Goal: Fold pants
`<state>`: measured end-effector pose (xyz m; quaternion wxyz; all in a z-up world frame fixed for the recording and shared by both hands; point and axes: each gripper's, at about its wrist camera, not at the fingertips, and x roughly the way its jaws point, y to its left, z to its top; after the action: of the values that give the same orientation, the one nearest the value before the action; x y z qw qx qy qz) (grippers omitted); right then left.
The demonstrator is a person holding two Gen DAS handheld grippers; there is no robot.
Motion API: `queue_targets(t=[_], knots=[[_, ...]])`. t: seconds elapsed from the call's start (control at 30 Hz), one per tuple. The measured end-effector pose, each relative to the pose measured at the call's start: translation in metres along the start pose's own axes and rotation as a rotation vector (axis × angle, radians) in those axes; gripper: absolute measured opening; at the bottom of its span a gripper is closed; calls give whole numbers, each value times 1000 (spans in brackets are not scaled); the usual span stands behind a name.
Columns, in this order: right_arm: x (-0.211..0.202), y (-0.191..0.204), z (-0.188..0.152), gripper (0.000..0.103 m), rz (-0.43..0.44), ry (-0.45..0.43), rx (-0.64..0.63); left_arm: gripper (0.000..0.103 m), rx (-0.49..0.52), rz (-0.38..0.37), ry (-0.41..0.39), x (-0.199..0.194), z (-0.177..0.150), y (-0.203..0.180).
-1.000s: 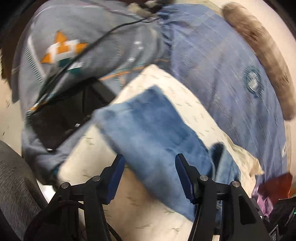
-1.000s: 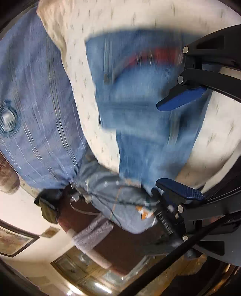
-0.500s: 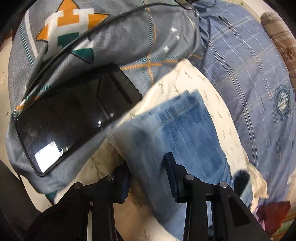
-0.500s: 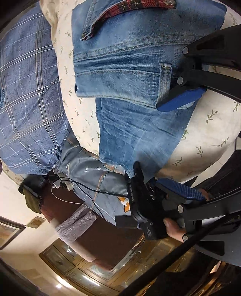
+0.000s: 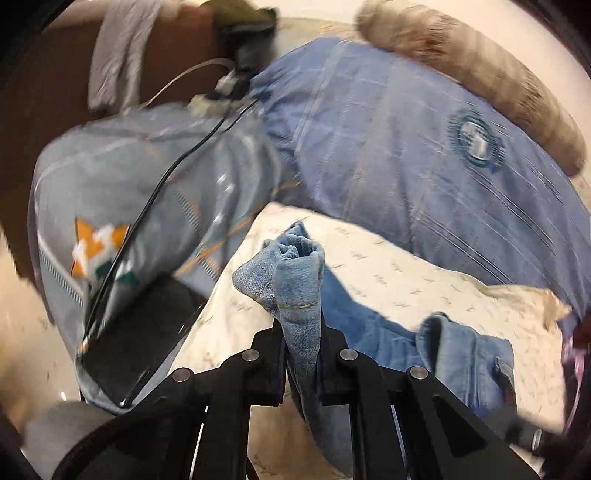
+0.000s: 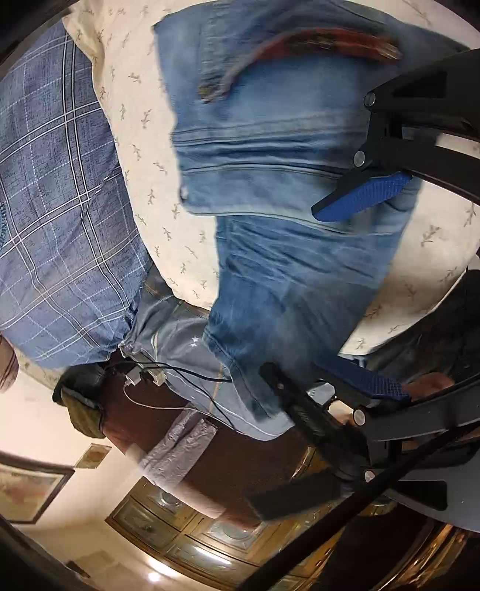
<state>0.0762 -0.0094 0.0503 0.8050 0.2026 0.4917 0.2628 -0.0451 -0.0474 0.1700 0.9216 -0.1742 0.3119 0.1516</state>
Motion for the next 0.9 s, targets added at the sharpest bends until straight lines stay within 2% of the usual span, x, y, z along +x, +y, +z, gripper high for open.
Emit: queue_targets(t=[0.13,0.23,0.3,0.4,0.5,0.6,0.67,0.7,0.73,0.77,0.8,0.9], knots=[[4,2,33,77,57,69,24,9,75,-56,-40,-16,-9,-15],[11,12,59,81,113,133,17,9,154,-65,-76,-22,-18,-23],[24,29,76,81,135,222,-31,9,176,-77,-76,-21,-22,-23],[39,58,96,81,92,288,-132,9,189,-115,-59,-24,-25,-23],[58,90,115,82,90,335,-217,9,220,-136,-70,-28,-26,-25],[93,112,123,81,-19,463,-338,8,273,-163,-68,-29,-29,-30],[111,116,123,70,-118,516,-393,8,324,-167,-76,-32,-34,-37],[117,117,120,52,-166,539,-429,8,348,-172,-82,-34,-37,-39],[119,115,115,29,-205,554,-450,8,370,-179,-84,-35,-39,-41],[116,111,112,16,-241,554,-459,8,383,-196,-79,-36,-39,-43],[109,109,110,10,-256,539,-461,8,385,-225,-72,-39,-39,-43],[66,96,108,9,-272,418,-434,8,384,-335,-101,-55,-38,-39]])
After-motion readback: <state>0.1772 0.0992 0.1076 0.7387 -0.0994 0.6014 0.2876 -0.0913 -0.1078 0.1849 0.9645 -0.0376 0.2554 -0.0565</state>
